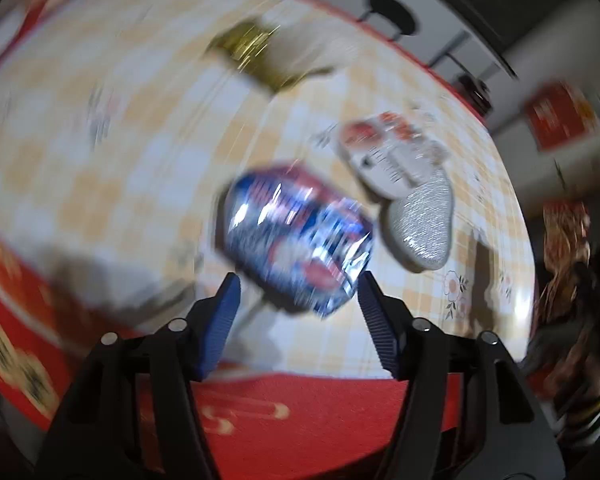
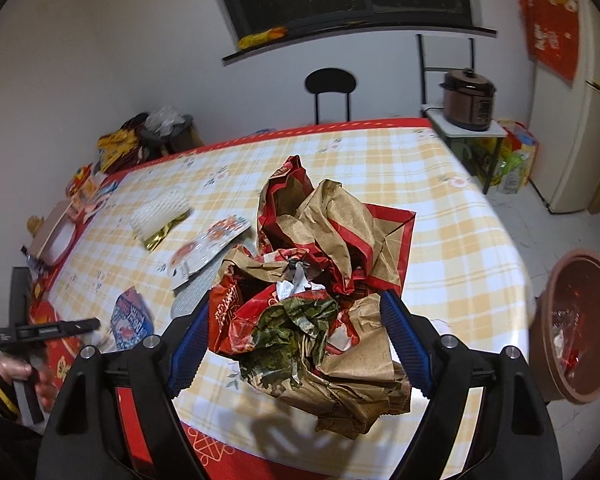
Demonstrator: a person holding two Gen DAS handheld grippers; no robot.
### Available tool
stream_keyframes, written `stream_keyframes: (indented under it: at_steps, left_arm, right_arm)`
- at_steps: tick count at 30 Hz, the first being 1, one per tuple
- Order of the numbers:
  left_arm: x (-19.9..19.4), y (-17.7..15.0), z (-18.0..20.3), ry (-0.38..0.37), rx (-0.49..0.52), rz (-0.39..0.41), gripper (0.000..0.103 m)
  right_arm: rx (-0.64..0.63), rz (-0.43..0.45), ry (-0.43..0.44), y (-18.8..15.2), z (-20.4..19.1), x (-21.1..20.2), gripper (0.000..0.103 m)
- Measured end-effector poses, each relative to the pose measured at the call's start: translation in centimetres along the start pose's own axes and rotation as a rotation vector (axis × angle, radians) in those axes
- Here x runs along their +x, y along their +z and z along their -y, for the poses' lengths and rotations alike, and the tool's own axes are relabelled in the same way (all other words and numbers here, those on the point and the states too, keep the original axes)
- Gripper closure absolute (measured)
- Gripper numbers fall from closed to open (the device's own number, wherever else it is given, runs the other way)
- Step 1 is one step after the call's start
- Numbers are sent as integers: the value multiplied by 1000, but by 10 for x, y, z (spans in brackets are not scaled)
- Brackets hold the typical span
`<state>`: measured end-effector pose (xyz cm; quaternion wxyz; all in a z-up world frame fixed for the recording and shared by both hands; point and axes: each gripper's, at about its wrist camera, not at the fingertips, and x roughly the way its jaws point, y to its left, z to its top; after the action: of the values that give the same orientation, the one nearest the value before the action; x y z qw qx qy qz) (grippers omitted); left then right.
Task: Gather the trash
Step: 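Turn the held blue can upright with the left gripper while the right holds the wrappers, then carry the wrappers over the brown bucket and open the right gripper while the left carries the can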
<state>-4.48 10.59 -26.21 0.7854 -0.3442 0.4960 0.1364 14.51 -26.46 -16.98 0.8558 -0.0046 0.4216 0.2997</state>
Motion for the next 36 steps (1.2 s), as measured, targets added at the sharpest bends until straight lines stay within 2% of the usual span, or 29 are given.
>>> stream_keyframes:
  at_steps: [4,7,13,18,20,23,27,31,36]
  left_arm:
    - [17,-8,-22,-77,-192,4,52]
    - [21,-7,-29,-133,-264,34,52]
    - [39,0,-35,-191,-347,43,64]
    - [46,3,-39,-241,-377,68,79]
    - [42,8,-33,-256,-347,94,87]
    - [25,19,-15,-246,-240,136,96]
    - [-2,32,16,-228,-82,195,96]
    - [-30,40,45,-222,35,251,96]
    - [-67,48,96,-246,195,343,96]
  right_arm:
    - [-50,-29,17,6,-16,13,23]
    - [-75,-41,20,8,-25,16,23]
    - [-105,-59,13,8,-36,17,23]
    - [-103,-62,-10,7,-38,11,23]
    - [-95,-57,-21,6,-38,7,23]
    - [-83,-46,-31,6,-38,3,22]
    - [-66,-20,-34,6,-37,-4,22]
    - [-46,17,-36,4,-33,-15,22]
    - [0,58,-61,2,-9,-30,22]
